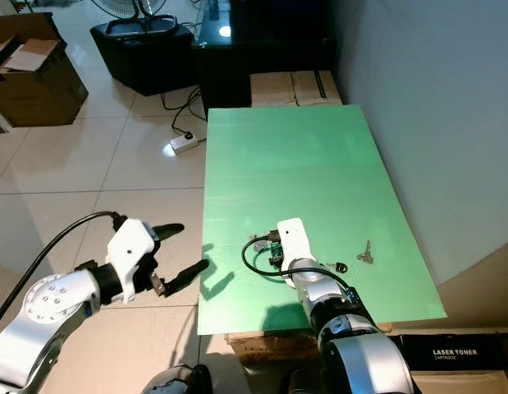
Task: Hang keys on a hook
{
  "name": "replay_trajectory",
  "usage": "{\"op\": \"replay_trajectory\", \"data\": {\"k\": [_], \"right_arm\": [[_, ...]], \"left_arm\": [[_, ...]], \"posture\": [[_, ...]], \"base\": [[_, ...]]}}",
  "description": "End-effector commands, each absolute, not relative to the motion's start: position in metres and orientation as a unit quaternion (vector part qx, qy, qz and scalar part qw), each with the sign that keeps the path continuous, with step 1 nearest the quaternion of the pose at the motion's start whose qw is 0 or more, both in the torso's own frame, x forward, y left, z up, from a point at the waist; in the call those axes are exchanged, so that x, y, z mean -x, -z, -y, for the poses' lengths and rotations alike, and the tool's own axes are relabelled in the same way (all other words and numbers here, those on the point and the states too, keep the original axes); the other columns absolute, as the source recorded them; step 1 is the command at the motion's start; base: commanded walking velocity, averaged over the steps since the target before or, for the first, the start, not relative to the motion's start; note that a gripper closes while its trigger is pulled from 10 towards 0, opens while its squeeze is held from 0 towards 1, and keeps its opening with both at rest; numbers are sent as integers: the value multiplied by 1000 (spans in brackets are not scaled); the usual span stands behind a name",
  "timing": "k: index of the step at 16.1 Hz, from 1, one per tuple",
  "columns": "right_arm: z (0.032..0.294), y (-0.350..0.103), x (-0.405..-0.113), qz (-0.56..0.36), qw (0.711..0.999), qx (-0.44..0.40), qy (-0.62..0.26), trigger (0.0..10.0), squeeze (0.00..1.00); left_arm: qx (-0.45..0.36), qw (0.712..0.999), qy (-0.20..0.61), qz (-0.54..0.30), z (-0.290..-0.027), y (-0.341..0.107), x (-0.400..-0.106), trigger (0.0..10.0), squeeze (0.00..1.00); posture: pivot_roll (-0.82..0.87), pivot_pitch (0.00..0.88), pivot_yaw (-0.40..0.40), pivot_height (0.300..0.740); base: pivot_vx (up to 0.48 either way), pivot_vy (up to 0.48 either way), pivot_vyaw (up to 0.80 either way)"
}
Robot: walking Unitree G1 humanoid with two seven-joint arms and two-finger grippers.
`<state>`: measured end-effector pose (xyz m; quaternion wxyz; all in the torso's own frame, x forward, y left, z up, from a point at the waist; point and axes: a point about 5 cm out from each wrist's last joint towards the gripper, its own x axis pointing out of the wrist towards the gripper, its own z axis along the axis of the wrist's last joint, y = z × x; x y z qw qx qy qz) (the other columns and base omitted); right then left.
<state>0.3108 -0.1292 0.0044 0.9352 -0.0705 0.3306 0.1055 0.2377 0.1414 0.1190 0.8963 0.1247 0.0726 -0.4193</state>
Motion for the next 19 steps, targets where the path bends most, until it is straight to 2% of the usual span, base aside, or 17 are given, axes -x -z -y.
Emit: {"op": "replay_trajectory", "data": {"k": [1, 9, 13, 14, 19], "right_arm": [[130, 4, -303, -346, 930, 66, -102, 0, 0], [134, -5, -311, -324, 939, 62, -99, 0, 0], [137, -22, -322, -268, 956, 57, -102, 0, 0], [139, -36, -327, -226, 966, 65, -106, 0, 0], [144, -68, -326, -136, 980, 93, -115, 0, 0]], "left_arm": [[-128, 895, 421, -75, -140, -119, -237, 10000, 0], [-127, 898, 417, -56, -129, -121, -247, 10000, 0], [-120, 901, 413, -50, -135, -117, -253, 10000, 0], [-120, 905, 406, -49, -140, -114, -255, 10000, 0], [-119, 910, 394, -43, -143, -109, -261, 10000, 0]], "posture": [[82, 140, 84, 740], [47, 118, 80, 740], [23, 107, 64, 740], [17, 102, 60, 740], [-17, 94, 62, 740]], "base": [[0, 0, 0], [0, 0, 0], [0, 0, 0], [0, 0, 0], [0, 0, 0]]}}
